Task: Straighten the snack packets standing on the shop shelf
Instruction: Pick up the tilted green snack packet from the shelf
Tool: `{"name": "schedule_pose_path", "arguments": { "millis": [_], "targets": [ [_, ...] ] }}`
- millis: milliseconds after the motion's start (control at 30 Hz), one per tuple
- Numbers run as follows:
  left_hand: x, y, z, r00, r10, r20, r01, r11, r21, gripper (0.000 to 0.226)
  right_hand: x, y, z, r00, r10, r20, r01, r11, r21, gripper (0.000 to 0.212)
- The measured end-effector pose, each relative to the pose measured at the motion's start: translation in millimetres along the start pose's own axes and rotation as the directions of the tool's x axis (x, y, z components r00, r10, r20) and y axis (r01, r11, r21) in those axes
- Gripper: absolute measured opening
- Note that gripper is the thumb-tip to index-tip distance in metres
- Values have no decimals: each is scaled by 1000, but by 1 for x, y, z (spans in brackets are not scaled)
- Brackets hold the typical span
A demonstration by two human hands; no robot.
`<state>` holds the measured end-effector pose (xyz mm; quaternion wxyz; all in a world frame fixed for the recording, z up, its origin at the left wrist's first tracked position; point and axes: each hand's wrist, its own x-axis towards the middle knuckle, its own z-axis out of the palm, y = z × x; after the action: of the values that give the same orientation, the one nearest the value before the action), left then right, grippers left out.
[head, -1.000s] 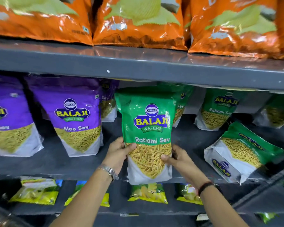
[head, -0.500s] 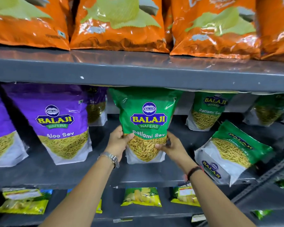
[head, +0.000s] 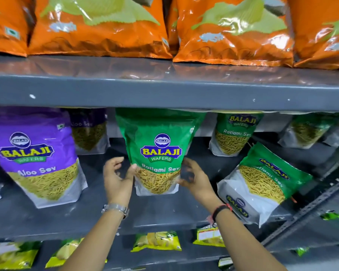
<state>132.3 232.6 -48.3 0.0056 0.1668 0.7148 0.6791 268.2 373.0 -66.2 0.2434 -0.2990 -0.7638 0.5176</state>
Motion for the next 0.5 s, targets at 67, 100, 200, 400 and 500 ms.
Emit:
{"name": "schedule_pose_path", "arguments": {
  "millis": [67,100,200,400,500],
  "targets": [
    [-10,10,-3,975,212,-69,-200,969,146,28,-15,-2,-14,995,2,-96,-2,1000,3,60],
    [-16,16,-2,949,314,-33,-303,935,186,26,-23,-2,-22,989,-4,-149,7,1000,19,57],
    [-42,33,19,851,491,187,-519,841,152,17,-45,0,-52,938,9,-348,1,1000,31,47],
    [-78,40,104,668,378,641,-537,841,63,35,-69,34,-122,710,165,-685,-260,965,-36,46],
    [-80,36,158,592,85,802,-349,923,160,52,-68,60,-157,639,316,-702,-396,917,52,78]
  ]
}}
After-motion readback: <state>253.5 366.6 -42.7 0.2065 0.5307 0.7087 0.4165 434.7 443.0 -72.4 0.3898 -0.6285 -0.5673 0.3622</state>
